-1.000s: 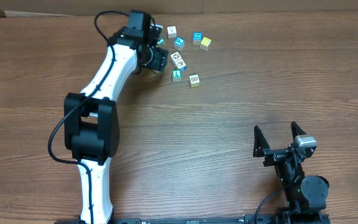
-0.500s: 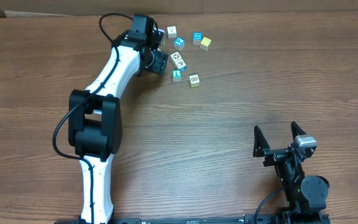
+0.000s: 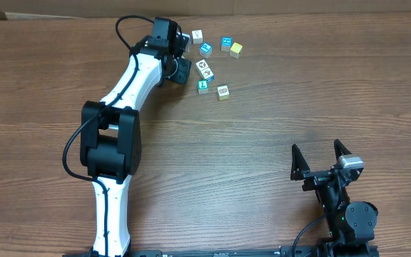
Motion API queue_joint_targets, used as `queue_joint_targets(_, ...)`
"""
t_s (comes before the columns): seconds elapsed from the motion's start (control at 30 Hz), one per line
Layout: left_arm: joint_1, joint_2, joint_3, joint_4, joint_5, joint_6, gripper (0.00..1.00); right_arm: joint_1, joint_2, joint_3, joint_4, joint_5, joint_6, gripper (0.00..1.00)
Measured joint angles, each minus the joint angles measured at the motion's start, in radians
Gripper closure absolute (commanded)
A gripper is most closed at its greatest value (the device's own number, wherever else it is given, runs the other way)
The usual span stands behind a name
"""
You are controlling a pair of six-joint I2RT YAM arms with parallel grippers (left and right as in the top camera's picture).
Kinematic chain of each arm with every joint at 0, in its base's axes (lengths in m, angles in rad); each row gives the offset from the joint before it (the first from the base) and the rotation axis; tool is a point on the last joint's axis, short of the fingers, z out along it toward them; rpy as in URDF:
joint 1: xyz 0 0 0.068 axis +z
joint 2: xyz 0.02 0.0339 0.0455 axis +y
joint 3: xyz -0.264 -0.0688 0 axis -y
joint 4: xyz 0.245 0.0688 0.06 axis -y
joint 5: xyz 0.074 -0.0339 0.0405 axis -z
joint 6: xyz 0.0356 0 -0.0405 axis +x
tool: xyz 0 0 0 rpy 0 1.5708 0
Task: Form a horizontal line
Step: 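Lower the left gripper and close it on the pretzel-picture block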
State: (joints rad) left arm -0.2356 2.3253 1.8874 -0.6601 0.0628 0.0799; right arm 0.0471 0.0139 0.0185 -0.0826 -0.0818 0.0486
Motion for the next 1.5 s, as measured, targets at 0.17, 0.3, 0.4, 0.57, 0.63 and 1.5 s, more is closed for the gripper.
queue_joint_targets(0.17, -0.001, 0.0, 0.0, 0.003, 0.0, 0.0, 0.43, 0.0, 0.0, 0.0, 0.0, 0.0, 0.0, 0.0)
queue_joint_targets(0.3, -0.001, 0.002, 0.0, 0.007, 0.0, 0.002, 0.44, 0.0, 0.0, 0.0, 0.0, 0.0, 0.0, 0.0)
queue_joint_targets(0.4, -0.001, 0.011, 0.0, 0.011, 0.0, 0.001, 0.44, 0.0, 0.0, 0.0, 0.0, 0.0, 0.0, 0.0)
queue_joint_targets(0.57, -0.001, 0.041, -0.002, 0.01, 0.0, 0.001, 0.45, 0.0, 0.0, 0.0, 0.0, 0.0, 0.0, 0.0)
queue_joint_targets(0.63, -0.001, 0.048, -0.002, 0.011, 0.0, 0.001, 0.47, 0.0, 0.0, 0.0, 0.0, 0.0, 0.0, 0.0)
queue_joint_targets(1.5, -0.008, 0.049, -0.002, 0.047, -0.001, -0.014, 0.62, 0.0, 0.0, 0.0, 0.0, 0.0, 0.0, 0.0)
